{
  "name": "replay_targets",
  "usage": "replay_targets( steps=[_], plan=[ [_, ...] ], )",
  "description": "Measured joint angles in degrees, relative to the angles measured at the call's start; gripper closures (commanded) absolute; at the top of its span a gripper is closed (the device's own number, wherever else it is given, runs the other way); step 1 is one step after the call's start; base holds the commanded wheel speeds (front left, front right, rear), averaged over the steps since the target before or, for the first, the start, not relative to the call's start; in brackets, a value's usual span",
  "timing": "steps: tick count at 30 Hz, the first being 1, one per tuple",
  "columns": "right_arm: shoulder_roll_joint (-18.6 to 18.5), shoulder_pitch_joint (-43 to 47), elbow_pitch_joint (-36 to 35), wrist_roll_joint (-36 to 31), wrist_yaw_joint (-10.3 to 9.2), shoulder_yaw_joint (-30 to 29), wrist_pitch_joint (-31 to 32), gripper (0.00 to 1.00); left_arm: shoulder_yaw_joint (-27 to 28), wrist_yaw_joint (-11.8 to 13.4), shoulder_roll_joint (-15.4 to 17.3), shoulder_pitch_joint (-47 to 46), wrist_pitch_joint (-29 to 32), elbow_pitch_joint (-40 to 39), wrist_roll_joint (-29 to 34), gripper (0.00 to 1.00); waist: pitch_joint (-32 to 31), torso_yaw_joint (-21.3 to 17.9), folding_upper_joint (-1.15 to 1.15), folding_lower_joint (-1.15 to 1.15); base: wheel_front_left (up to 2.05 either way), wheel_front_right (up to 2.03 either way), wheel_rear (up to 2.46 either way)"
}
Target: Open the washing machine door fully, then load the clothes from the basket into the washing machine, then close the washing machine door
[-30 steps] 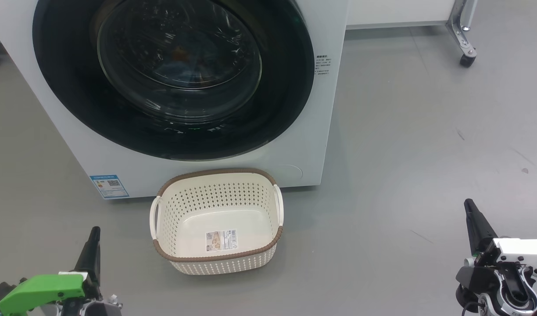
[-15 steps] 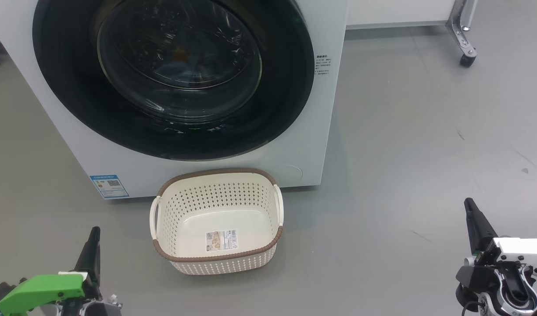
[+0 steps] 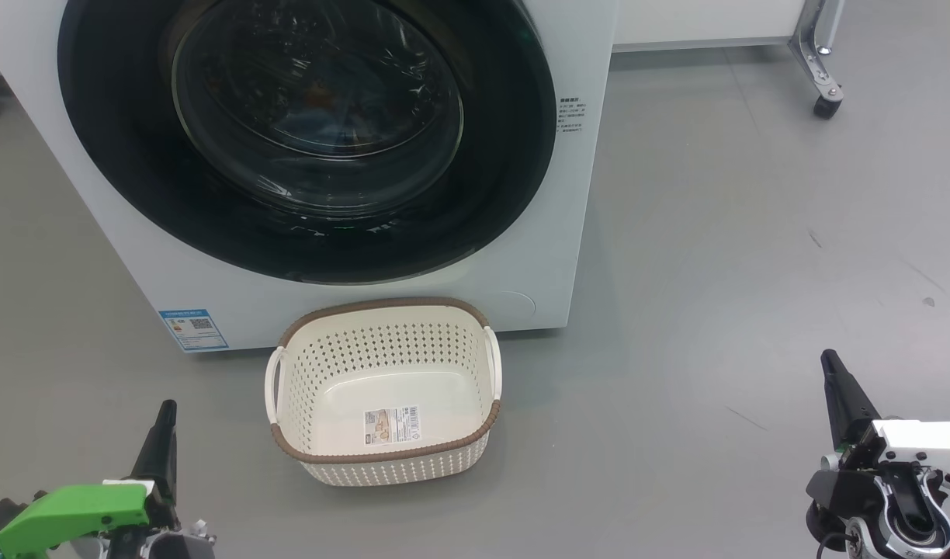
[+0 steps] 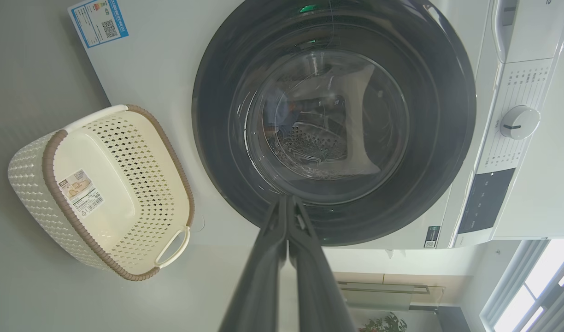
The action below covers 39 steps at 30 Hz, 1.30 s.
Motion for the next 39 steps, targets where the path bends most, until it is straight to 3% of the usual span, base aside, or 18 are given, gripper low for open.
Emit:
replay_targets(
  steps=[39],
  plan=[
    [0.0,0.0,-0.25,0.01,0.0,0.18,-0.15,1.0,0.13,0.0,-0.01,-0.04,0.01,0.08,0.0,1.0,0.0,0.0,0.0,0.0,0.0,0.0,0.0]
  ],
)
